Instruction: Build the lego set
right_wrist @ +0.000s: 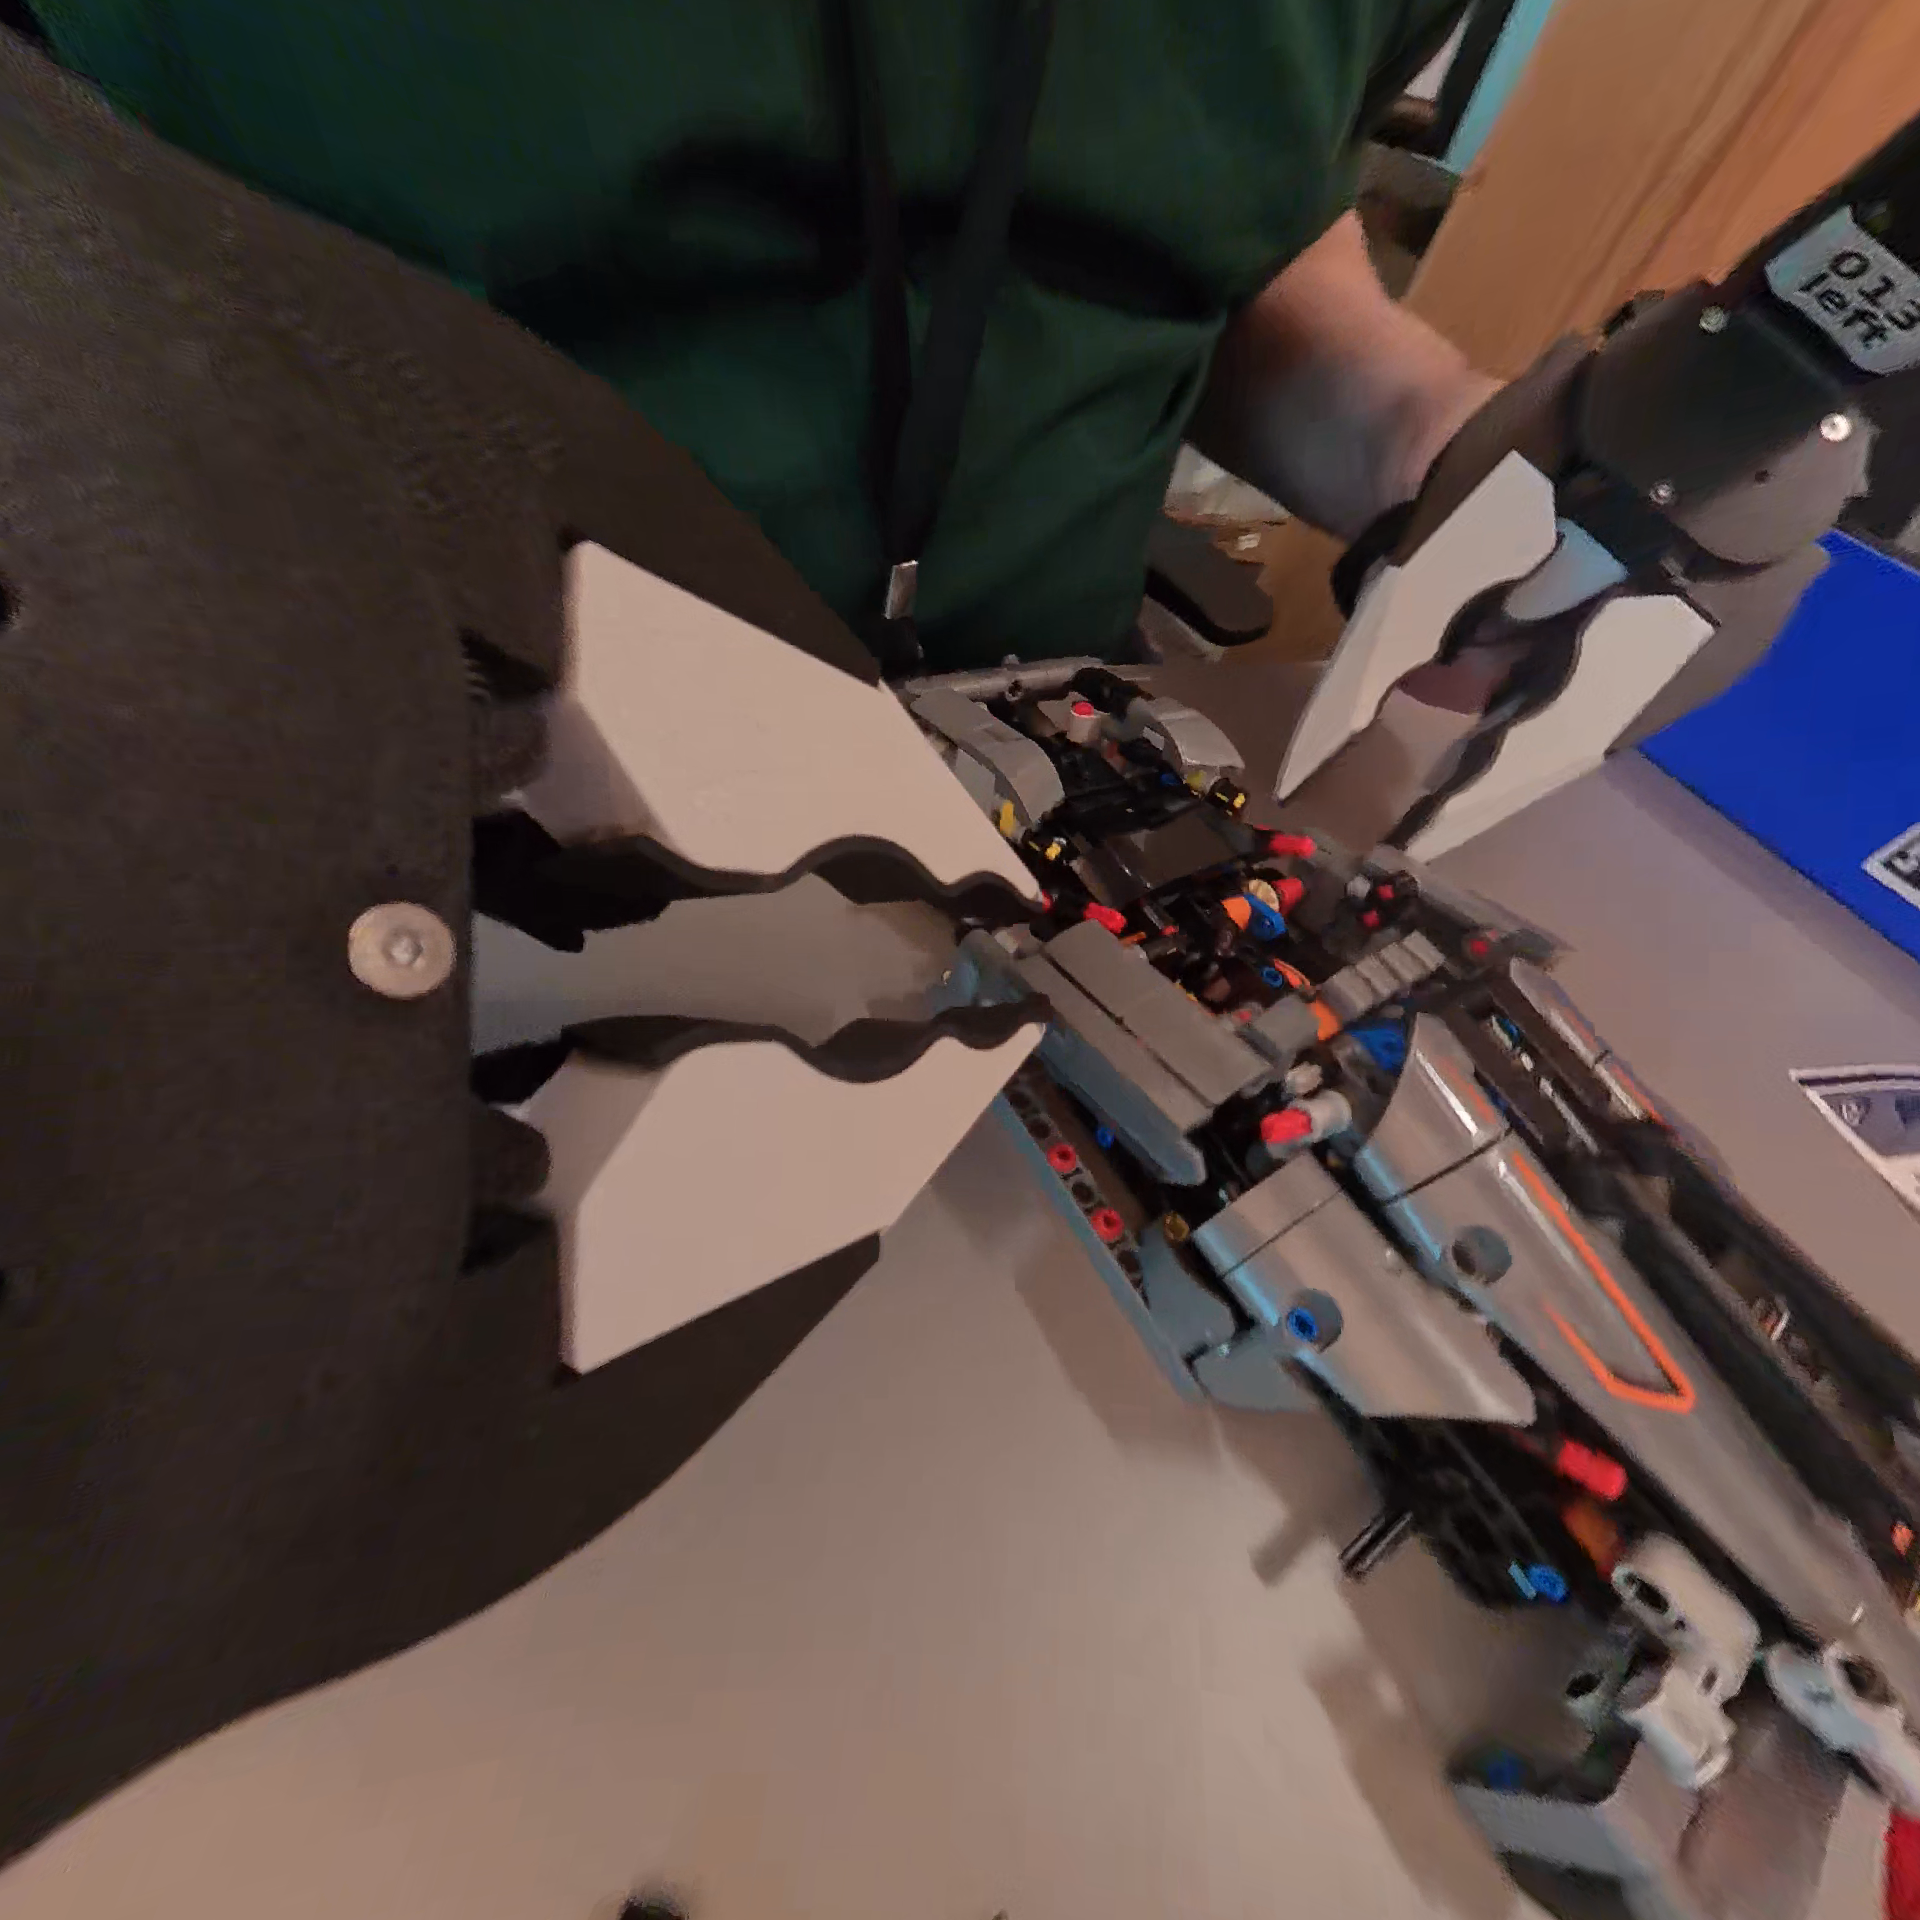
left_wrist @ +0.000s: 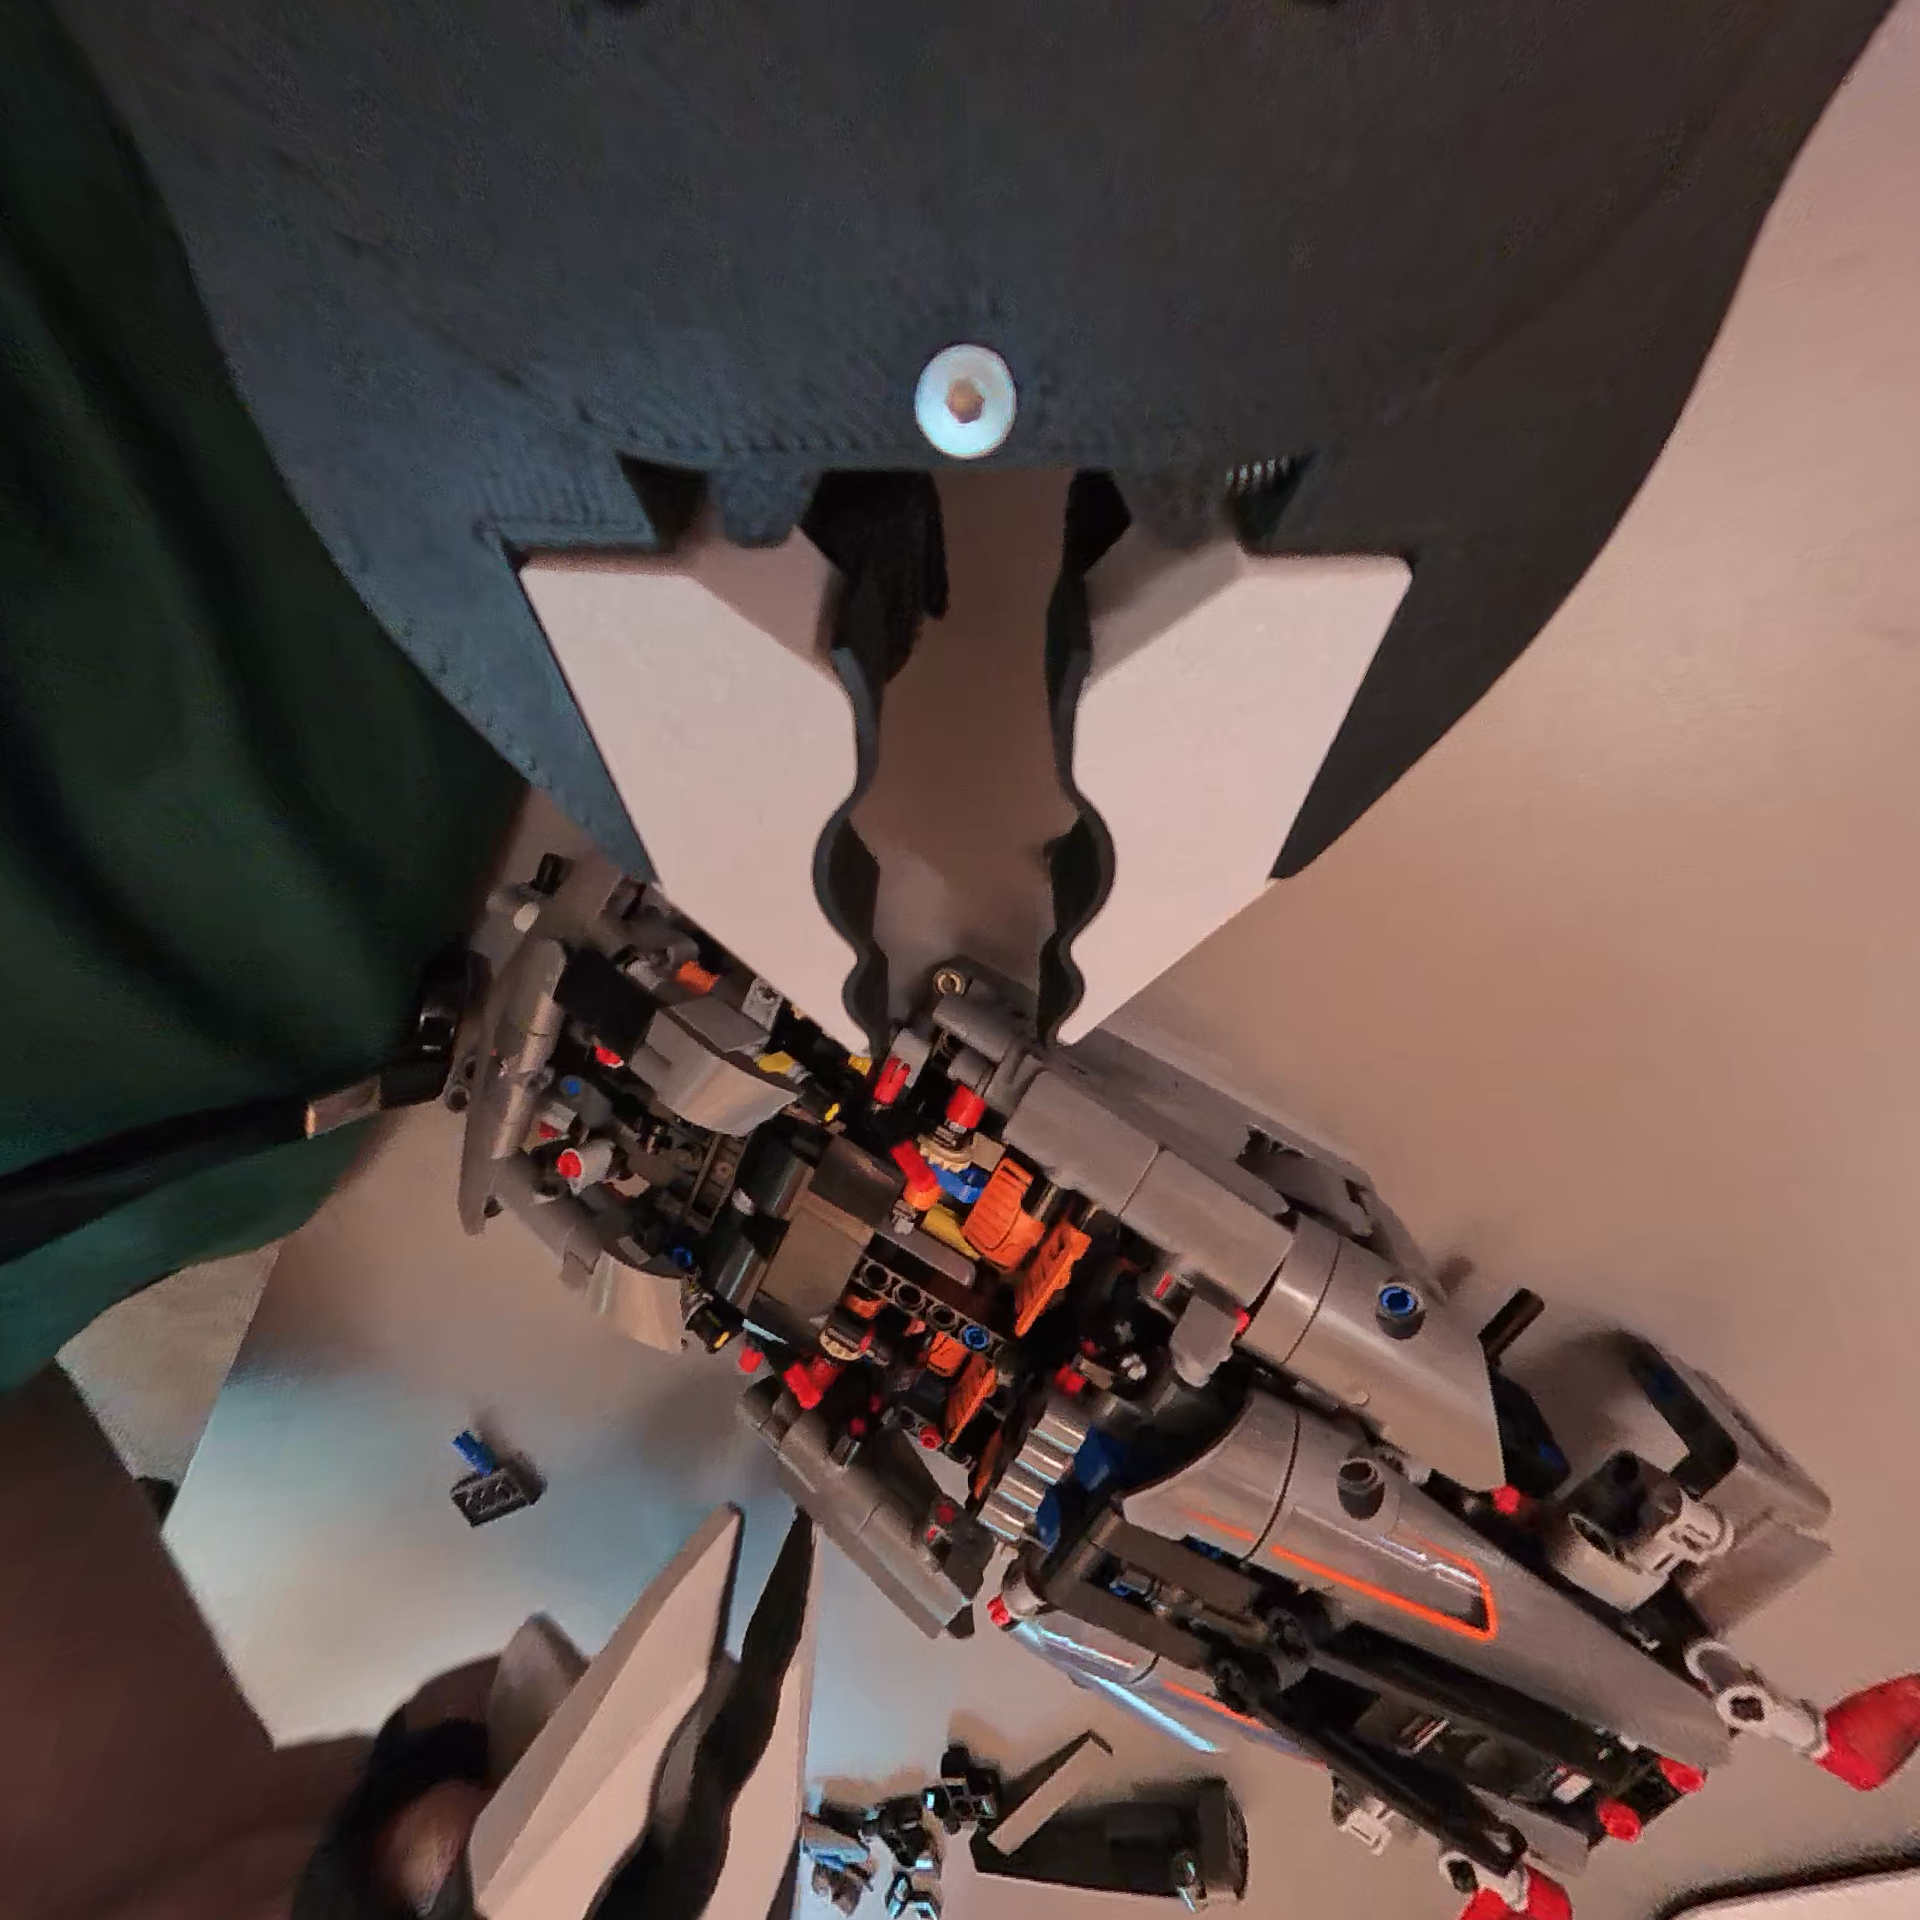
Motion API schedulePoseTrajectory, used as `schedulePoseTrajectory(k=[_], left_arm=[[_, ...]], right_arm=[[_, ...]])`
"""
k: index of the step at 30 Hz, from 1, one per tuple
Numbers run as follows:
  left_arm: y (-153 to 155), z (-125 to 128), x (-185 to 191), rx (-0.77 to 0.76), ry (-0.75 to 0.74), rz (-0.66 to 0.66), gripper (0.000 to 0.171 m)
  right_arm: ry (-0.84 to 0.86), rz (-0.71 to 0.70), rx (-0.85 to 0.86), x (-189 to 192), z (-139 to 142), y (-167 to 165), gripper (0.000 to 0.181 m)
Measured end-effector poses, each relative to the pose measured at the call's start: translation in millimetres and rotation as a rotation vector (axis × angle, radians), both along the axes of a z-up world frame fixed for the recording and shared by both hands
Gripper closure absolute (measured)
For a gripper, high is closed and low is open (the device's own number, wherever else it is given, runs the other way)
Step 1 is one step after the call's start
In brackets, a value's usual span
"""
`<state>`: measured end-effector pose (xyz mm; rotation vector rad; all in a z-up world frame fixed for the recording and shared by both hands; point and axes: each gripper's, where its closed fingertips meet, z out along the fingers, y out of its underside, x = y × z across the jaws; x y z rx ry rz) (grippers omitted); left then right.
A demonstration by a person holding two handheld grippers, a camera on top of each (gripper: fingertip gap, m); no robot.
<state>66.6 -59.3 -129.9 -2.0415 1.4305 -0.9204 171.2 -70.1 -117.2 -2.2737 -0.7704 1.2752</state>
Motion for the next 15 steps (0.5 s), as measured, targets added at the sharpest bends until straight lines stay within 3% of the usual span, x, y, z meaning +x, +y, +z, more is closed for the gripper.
schedulePoseTrajectory(k=[3,15], left_arm=[[1,1,0,-0.047,-0.029,0.025,0.149],[4,-1,-6,-0.164,-0.072,0.136,0.159]], right_arm=[[-0.057,-0.034,-0.034,2,-14,-4,0.161],[0.044,-0.170,-0.084,-4,-15,-1,0.169]])
